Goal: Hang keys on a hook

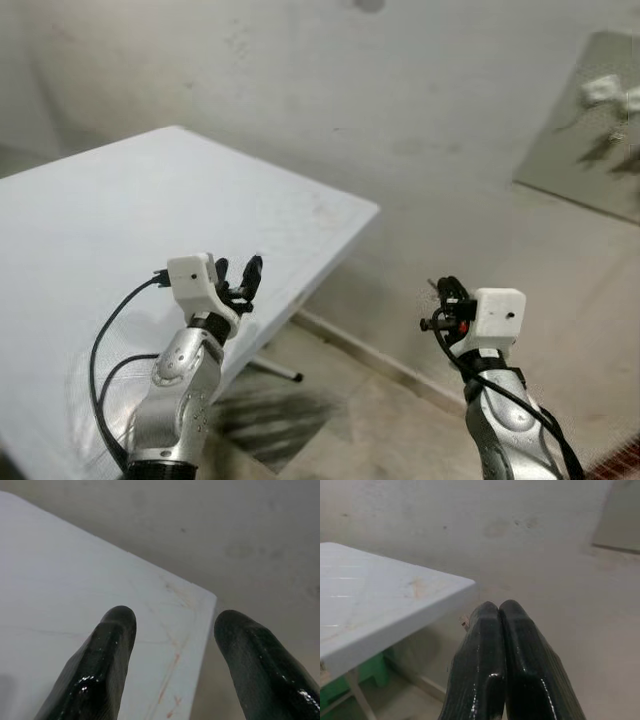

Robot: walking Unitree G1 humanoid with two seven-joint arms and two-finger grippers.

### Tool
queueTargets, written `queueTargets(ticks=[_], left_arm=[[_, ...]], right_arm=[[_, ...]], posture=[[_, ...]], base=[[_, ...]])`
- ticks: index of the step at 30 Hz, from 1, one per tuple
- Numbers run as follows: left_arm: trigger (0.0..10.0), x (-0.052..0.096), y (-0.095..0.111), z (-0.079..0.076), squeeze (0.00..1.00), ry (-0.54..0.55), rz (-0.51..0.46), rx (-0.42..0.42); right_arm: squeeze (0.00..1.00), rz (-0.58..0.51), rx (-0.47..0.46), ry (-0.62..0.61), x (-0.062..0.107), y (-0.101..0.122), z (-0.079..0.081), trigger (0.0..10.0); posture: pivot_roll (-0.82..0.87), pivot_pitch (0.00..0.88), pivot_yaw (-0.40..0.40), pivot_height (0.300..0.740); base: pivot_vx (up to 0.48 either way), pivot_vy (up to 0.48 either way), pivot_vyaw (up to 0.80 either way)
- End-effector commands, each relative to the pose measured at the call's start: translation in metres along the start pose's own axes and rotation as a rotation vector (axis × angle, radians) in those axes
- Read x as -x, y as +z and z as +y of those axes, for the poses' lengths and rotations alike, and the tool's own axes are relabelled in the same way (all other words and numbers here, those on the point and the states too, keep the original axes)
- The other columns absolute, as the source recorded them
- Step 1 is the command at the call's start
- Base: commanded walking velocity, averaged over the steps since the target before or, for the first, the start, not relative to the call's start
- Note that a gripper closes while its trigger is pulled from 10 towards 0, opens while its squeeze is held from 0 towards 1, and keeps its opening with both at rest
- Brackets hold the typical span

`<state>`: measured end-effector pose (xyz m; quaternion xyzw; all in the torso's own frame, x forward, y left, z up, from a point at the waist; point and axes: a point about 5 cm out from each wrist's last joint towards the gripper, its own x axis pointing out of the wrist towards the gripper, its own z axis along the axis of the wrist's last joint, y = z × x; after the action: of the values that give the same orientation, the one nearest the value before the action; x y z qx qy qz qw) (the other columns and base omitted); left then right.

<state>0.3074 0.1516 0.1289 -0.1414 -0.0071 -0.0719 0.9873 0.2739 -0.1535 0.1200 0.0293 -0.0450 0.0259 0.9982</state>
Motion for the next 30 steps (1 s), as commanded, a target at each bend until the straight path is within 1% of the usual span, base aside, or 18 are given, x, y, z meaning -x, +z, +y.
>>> queueTargets(ticks=[1,7,18,24,27,30], left_arm=[[10.0,-0.002,0.003,-0.006,0.0,-0.02,-0.008,-0.002],[10.0,-0.006,0.003,-0.009,0.0,-0.024,-0.003,-0.005],[10.0,-0.005,0.001,-0.012,0.0,-0.052,0.007,-0.03],[10.0,-0.006,0.002,-0.016,0.0,-0.069,0.008,-0.033],[10.0,-0.007,0.002,-0.017,0.0,-0.077,0.013,-0.036],[10.0,-0.008,0.002,-0.017,0.0,-0.079,0.014,-0.036]], right_arm=[[0.0,-0.02,0.017,-0.024,-0.002,0.005,-0.007,10.0],[0.0,-0.027,0.023,-0.036,-0.004,0.007,-0.01,10.0],[0.0,-0.03,0.025,-0.052,-0.002,0.008,-0.013,10.0],[0.0,-0.031,0.027,-0.065,-0.001,0.008,-0.014,10.0],[0.0,-0.05,0.011,-0.082,0.0,0.009,-0.015,10.0],[0.0,-0.06,0.009,-0.084,0.0,0.01,-0.015,10.0]], posture=[[-0.03,0.0,-0.043,0.74],[-0.03,0.0,-0.04,0.74],[-0.04,0.0,-0.026,0.74],[-0.05,0.0,-0.01,0.74],[-0.06,0.0,0.004,0.74],[-0.07,0.0,0.01,0.74]], base=[[0.0,0.0,-0.79],[0.0,0.0,-0.79],[0.0,0.0,-0.79],[0.0,0.0,-0.77],[0.0,0.0,-0.77],[0.0,0.0,0.0]])
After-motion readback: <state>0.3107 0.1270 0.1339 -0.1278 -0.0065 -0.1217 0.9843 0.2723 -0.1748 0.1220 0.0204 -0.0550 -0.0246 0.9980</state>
